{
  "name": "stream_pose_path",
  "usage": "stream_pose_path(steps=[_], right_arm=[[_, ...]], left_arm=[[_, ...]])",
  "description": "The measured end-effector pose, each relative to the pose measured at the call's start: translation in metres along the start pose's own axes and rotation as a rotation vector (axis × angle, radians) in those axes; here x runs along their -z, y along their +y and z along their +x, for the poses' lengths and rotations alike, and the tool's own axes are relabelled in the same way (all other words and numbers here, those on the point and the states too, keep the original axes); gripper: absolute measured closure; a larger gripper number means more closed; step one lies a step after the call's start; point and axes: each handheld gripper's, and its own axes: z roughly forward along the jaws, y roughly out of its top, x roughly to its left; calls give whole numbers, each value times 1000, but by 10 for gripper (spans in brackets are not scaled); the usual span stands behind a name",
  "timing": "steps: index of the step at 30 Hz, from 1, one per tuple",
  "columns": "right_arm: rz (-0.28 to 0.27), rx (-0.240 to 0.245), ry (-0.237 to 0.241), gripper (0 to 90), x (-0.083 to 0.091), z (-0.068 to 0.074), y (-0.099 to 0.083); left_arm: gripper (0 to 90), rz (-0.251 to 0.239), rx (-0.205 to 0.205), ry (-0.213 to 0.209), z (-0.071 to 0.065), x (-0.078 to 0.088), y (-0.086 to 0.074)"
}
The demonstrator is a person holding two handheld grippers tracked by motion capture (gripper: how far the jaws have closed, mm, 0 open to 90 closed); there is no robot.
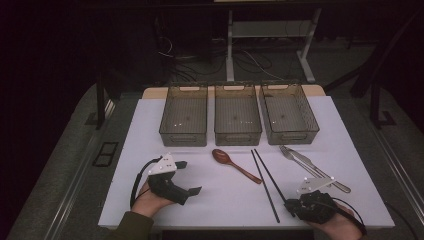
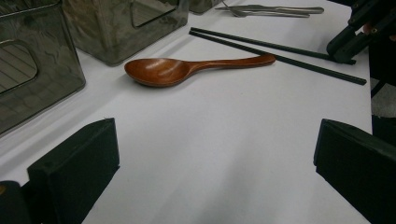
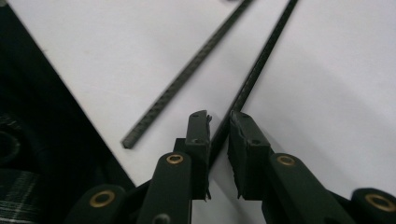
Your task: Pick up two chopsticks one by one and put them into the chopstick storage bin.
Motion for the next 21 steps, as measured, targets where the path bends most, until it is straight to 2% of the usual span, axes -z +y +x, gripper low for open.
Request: stream_pose_path(steps=[11,19,21], right_arm=[[11,-13,-48,789,5,-14,-3],[19,-43,-96,803,13,-35,-10],[17,-38,-100,803,14,-39,-11]], left_arm=[[0,0,-2,-2,0,0,0],[0,0,-2,-2,0,0,0],[0,0,-2,-2,0,0,0]])
